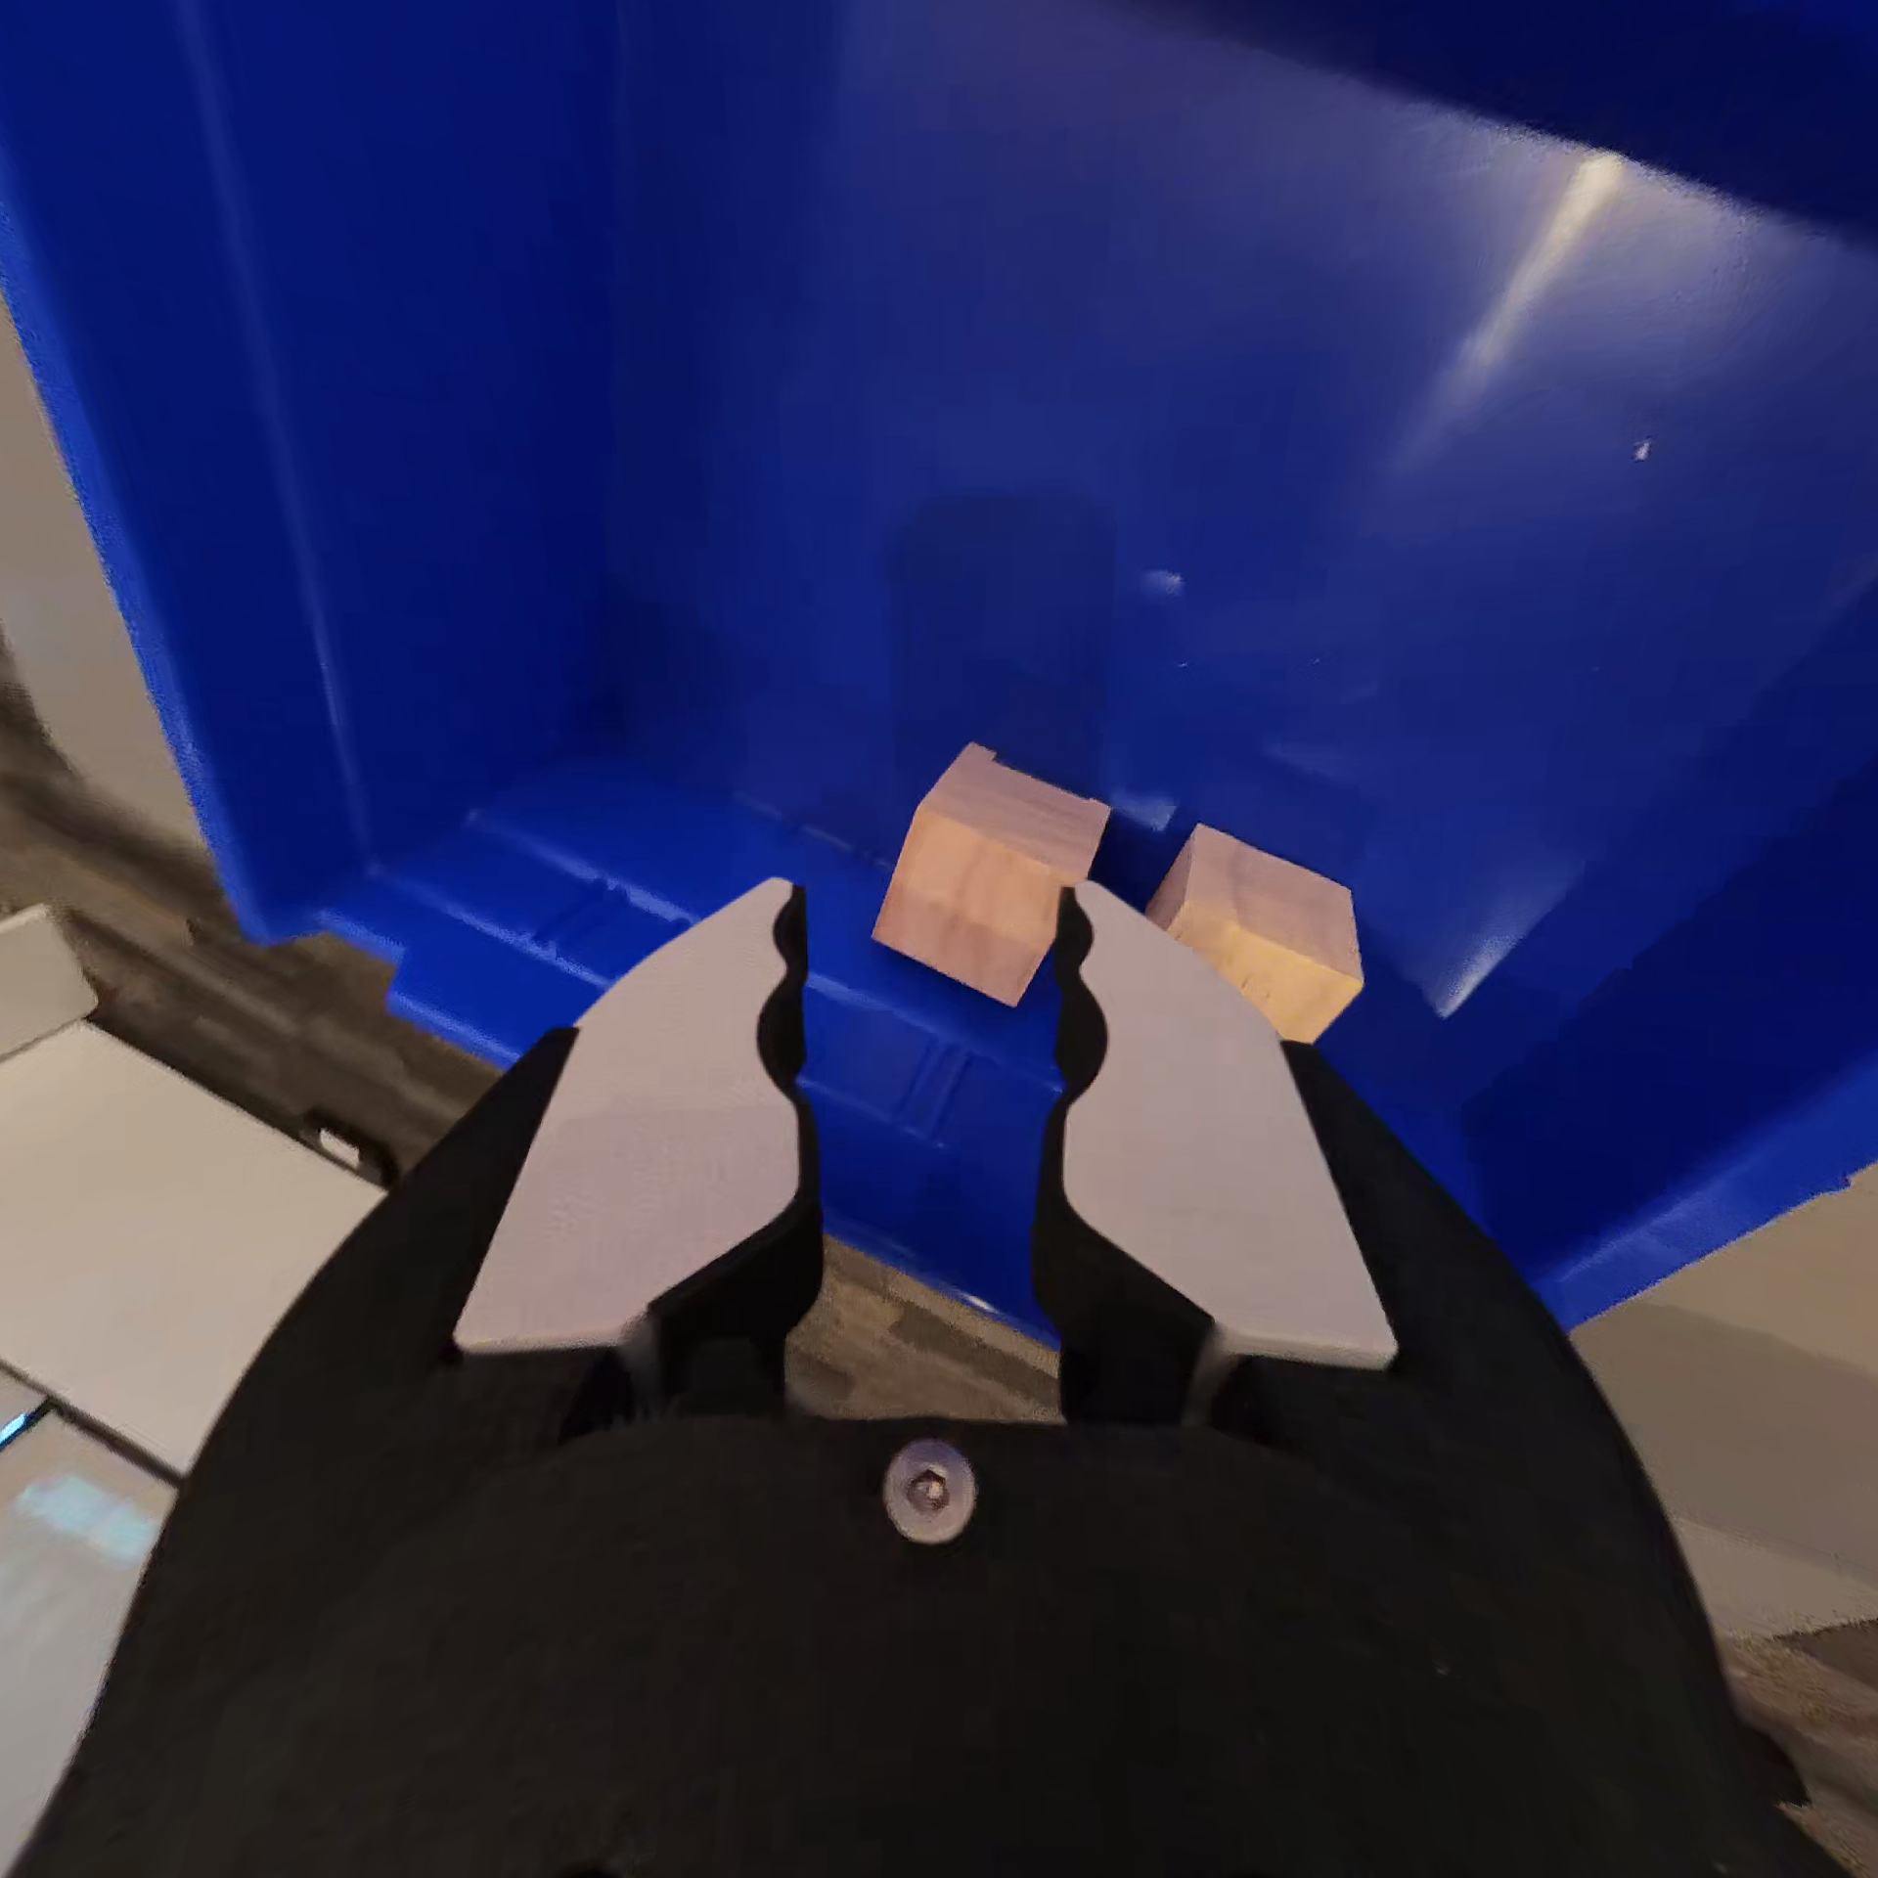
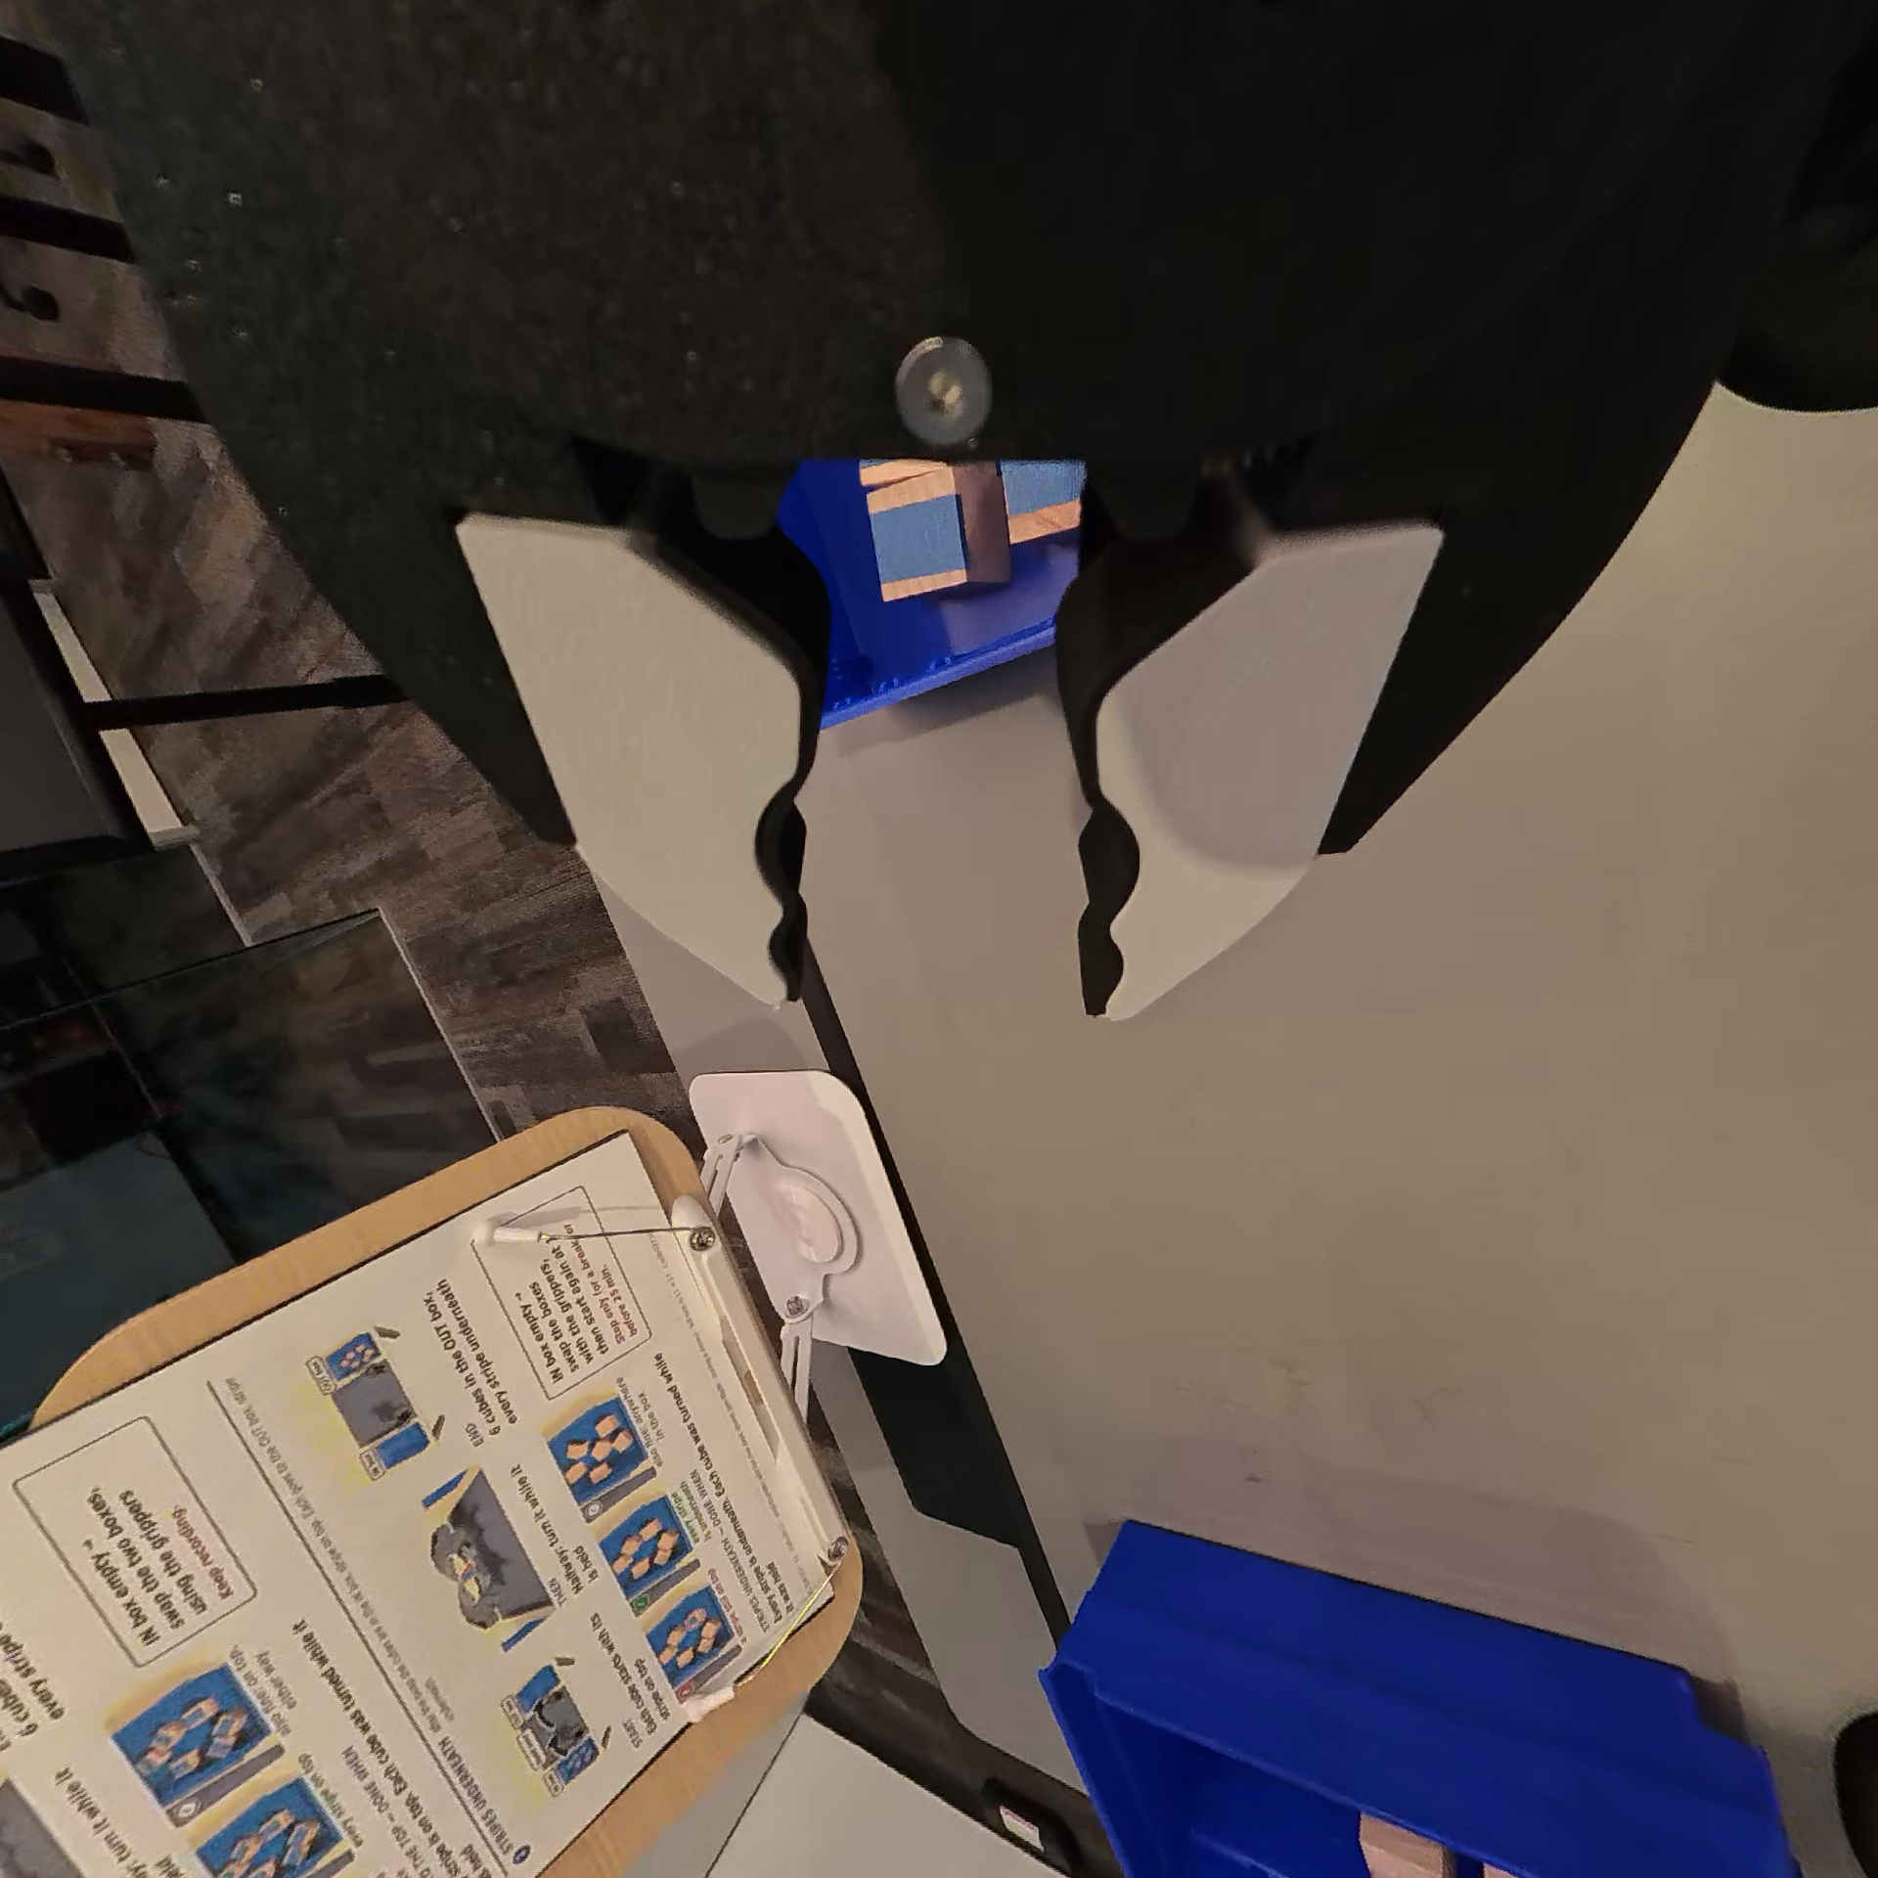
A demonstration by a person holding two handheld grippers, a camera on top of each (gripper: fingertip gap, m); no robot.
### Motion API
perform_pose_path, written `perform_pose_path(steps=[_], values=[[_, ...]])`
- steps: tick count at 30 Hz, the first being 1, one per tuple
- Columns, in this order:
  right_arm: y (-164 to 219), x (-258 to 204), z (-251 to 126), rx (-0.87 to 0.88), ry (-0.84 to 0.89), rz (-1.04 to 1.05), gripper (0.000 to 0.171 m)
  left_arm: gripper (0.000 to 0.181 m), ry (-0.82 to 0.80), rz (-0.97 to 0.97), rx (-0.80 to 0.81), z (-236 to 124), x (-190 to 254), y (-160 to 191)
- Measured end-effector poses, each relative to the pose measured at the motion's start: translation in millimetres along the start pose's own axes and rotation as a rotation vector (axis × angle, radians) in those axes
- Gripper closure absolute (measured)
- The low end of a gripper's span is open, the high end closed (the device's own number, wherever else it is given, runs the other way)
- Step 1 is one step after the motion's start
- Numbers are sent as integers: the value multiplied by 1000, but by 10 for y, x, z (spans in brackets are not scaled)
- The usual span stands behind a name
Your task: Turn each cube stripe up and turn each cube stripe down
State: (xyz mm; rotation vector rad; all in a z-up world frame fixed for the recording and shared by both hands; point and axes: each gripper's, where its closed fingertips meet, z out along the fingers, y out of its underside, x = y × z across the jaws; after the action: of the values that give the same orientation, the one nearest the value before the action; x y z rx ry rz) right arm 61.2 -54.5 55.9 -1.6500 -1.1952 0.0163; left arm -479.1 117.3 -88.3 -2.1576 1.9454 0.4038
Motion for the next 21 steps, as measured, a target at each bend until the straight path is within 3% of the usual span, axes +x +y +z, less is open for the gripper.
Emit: perform_pose_path(steps=[12,21], values=[[5,29,7,27,-20,23,127,123,54,131,-122,270,71,101],[9,44,-30,44,-18,28,129,138,116,59,-144,395,84,87]])
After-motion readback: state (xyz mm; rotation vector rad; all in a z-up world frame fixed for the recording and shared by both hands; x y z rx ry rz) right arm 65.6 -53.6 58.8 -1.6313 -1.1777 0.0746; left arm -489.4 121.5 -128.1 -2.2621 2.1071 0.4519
